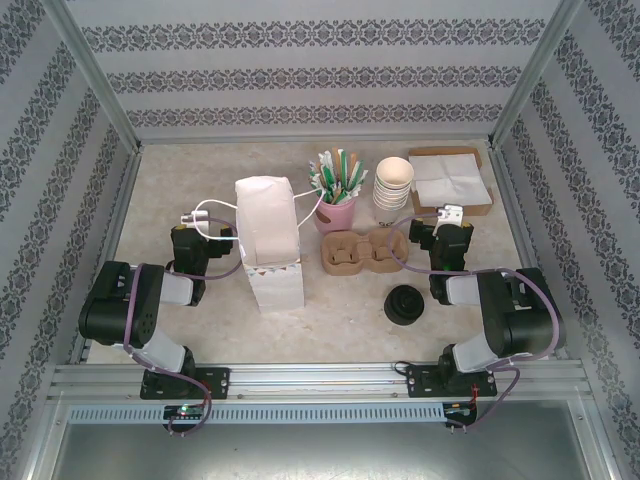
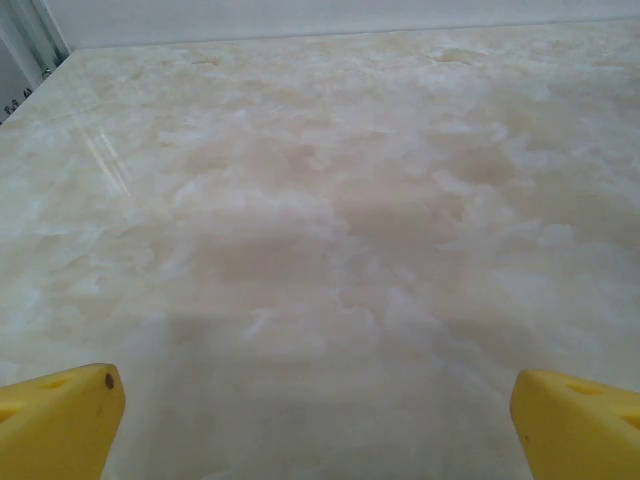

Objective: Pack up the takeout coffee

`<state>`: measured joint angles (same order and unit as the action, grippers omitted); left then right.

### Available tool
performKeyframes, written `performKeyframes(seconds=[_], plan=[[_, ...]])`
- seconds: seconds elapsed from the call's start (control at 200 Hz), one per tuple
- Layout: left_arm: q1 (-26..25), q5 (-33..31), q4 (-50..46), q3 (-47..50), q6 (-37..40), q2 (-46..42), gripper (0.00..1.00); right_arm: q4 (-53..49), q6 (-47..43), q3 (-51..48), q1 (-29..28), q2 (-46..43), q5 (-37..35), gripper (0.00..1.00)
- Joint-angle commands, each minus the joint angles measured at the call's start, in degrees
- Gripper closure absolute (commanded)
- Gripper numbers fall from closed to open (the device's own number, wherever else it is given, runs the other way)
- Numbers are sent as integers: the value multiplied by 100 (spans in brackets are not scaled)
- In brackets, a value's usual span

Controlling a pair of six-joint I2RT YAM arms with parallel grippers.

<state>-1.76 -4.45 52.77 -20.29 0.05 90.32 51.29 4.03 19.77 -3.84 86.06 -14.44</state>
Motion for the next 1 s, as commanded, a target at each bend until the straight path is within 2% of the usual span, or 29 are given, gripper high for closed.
performKeyframes(seconds=[0.0, 0.869, 0.994], plan=[[35, 120, 257, -106, 76, 69, 0, 215, -90, 106, 72, 45, 71, 2], [62, 111, 212, -133, 21, 71, 0, 230, -87, 98, 76, 38, 72, 2], [67, 136, 396, 75, 26, -212, 0, -8, -183, 131, 50, -200, 211, 2]])
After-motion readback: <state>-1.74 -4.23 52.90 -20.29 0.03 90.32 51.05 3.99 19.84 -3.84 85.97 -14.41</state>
